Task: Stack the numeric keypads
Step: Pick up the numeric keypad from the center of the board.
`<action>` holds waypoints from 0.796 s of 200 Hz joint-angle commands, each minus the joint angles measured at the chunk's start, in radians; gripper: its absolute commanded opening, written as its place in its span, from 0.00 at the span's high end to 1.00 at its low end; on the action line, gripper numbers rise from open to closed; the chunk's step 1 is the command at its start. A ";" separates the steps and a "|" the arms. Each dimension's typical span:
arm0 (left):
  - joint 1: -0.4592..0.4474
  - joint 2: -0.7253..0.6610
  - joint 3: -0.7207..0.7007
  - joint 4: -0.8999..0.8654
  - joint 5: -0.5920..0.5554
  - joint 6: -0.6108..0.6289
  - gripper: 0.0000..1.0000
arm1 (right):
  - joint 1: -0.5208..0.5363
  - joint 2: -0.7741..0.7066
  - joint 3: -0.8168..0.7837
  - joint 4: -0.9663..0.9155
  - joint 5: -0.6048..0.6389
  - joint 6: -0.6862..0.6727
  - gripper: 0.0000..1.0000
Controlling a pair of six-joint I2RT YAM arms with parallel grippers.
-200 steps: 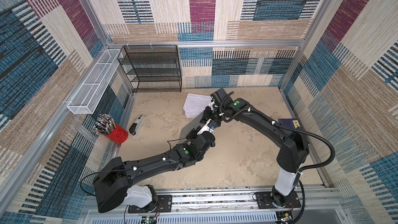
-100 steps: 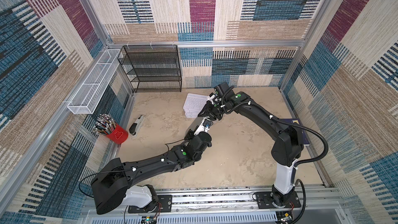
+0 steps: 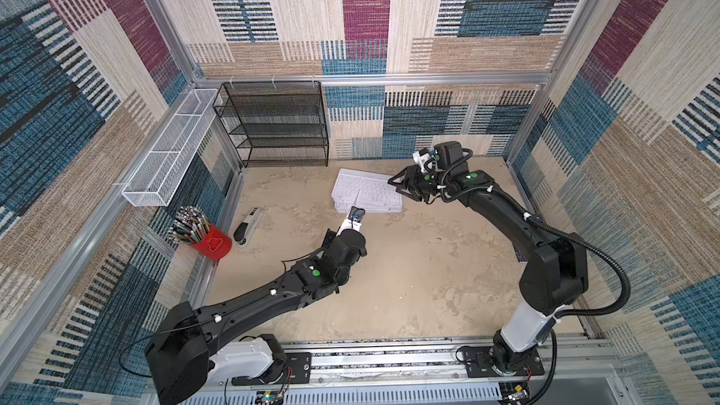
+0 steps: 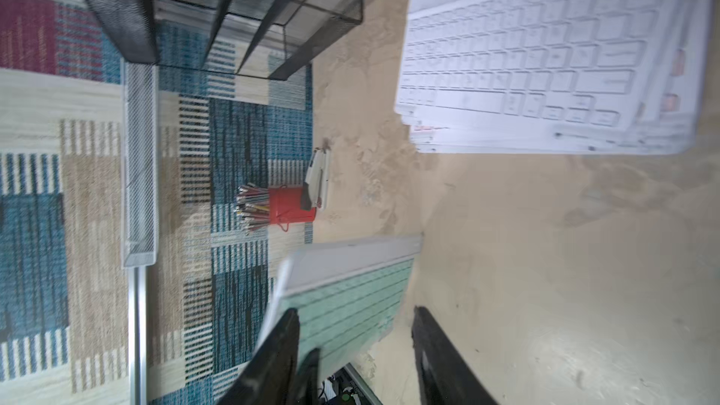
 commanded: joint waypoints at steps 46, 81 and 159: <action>0.184 -0.246 0.045 -0.139 0.118 -0.468 1.00 | -0.009 -0.109 -0.492 0.807 -0.242 0.174 0.49; 0.246 -0.342 -0.032 -0.053 0.225 -0.695 1.00 | -0.008 -0.101 -0.627 1.191 -0.317 0.377 0.40; 0.357 -0.336 -0.152 0.252 0.471 -0.980 1.00 | -0.002 -0.057 -0.690 1.356 -0.356 0.495 0.33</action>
